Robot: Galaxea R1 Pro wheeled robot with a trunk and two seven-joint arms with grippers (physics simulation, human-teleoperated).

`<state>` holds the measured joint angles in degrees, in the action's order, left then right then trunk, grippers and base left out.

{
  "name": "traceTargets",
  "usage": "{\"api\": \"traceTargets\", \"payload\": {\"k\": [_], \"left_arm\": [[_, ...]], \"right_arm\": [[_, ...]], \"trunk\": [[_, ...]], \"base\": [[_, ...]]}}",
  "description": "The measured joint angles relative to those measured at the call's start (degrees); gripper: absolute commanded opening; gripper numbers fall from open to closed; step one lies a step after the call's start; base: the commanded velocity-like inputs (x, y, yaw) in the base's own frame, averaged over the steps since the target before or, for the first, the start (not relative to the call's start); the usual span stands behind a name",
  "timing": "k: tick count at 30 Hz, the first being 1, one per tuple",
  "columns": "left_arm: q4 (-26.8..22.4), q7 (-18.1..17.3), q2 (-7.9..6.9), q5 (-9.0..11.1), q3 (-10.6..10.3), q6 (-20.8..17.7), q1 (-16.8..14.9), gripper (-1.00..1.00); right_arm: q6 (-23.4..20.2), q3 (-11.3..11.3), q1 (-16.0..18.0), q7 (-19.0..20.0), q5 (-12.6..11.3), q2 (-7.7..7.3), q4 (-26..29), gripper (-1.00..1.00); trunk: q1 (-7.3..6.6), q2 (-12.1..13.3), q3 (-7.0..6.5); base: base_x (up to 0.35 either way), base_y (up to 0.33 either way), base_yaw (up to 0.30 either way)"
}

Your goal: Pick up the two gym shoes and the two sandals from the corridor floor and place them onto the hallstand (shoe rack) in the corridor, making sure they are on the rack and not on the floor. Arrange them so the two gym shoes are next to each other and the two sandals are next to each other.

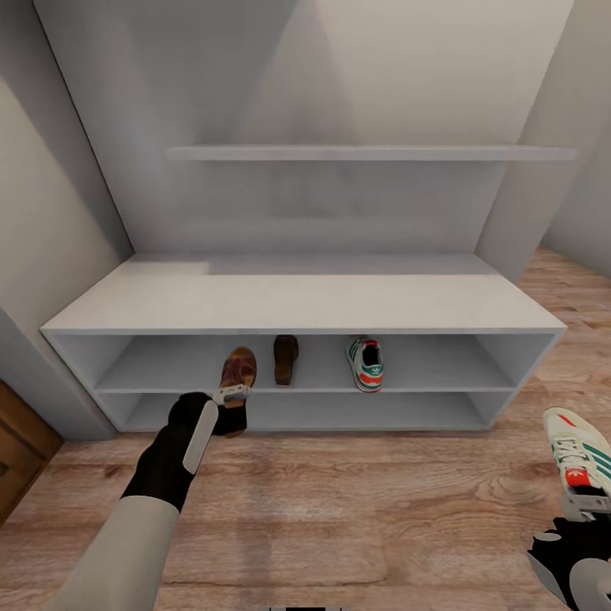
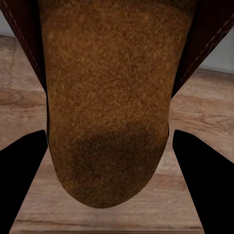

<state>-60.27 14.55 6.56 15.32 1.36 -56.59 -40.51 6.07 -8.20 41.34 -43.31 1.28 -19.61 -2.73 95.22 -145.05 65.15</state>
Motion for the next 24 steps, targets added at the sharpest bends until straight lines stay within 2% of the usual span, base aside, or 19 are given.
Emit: {"api": "traceTargets", "payload": {"k": [9, 15, 24], "left_arm": [[0.5, 0.0, -0.01, 0.1, -0.1, 0.0, 0.0, -1.0], [0.4, 0.0, 0.0, 0.1, -0.2, 0.0, 0.0, -1.0], [0.4, 0.0, 0.01, 0.0, -0.2, 0.0, 0.0, -1.0]], "right_arm": [[0.0, 0.0, 0.0, 0.0, 0.0, 0.04, 0.0, -1.0], [0.0, 0.0, 0.0, 2.4, 0.0, 0.01, 0.0, -1.0], [0.0, 0.1, 0.0, 3.1, 0.0, 0.0, 0.0, -1.0]], "trunk": [[-0.01, 0.0, 0.0], [-0.01, 0.0, 0.0], [0.0, 0.0, 0.0]], "base": [[0.025, 0.0, 0.0], [0.134, 0.0, 0.0], [0.014, 0.0, 0.0]]}}
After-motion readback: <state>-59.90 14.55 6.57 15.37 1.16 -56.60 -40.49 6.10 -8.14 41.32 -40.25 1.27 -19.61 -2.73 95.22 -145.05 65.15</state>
